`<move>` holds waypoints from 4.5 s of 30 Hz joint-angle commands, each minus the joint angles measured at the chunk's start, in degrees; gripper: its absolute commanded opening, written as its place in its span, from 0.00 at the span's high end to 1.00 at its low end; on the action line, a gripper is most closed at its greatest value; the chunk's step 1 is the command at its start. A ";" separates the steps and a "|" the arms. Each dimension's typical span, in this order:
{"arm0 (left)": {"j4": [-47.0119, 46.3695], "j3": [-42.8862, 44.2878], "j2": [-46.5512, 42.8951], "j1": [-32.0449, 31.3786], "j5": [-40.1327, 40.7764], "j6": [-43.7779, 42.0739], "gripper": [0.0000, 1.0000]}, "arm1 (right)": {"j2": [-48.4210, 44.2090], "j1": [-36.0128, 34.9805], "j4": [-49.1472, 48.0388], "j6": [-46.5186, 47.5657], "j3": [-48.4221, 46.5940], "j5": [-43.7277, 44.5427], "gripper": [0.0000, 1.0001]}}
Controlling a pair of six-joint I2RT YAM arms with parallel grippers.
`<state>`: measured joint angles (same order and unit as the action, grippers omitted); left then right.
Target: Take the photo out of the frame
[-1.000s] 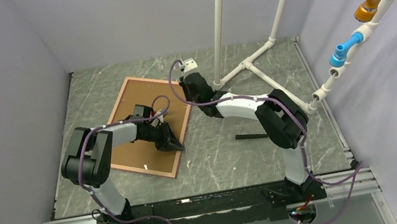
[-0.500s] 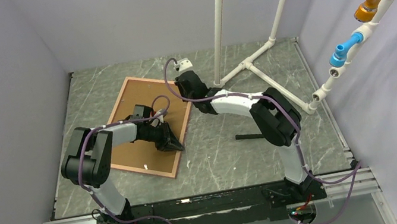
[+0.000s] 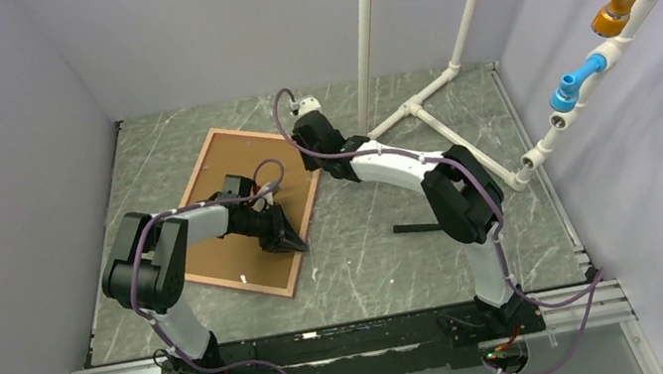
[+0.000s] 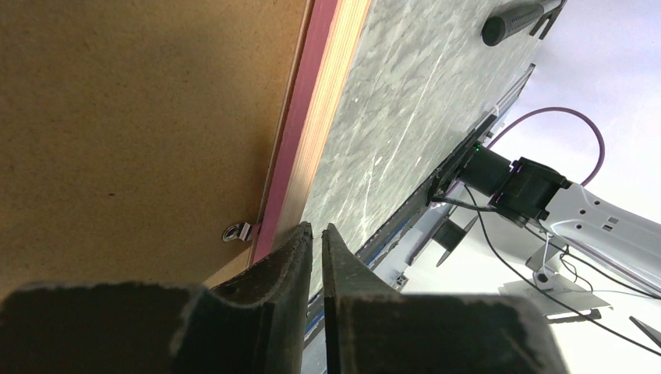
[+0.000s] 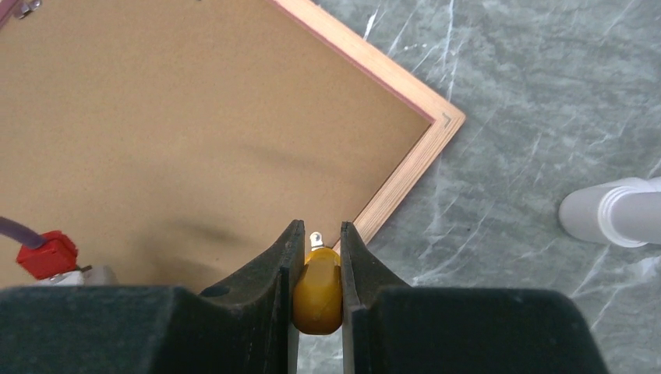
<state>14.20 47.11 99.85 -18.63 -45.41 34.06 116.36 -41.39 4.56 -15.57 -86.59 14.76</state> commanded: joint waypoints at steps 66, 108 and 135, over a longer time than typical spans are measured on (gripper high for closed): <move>19.02 2.72 -13.15 -34.43 66.24 8.82 0.44 | -62.09 0.07 -21.39 -0.81 58.75 -3.93 1.00; 10.36 29.55 8.51 -32.48 58.27 36.15 0.89 | -68.64 0.60 -14.72 -3.53 58.03 9.57 1.00; 8.69 -6.28 -27.79 -9.93 19.03 -10.27 0.40 | -26.61 -1.06 1.95 1.54 23.60 -6.86 1.00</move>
<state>27.07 43.66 70.41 -29.02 -21.06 27.22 86.24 -42.11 4.08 -14.35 -57.08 8.19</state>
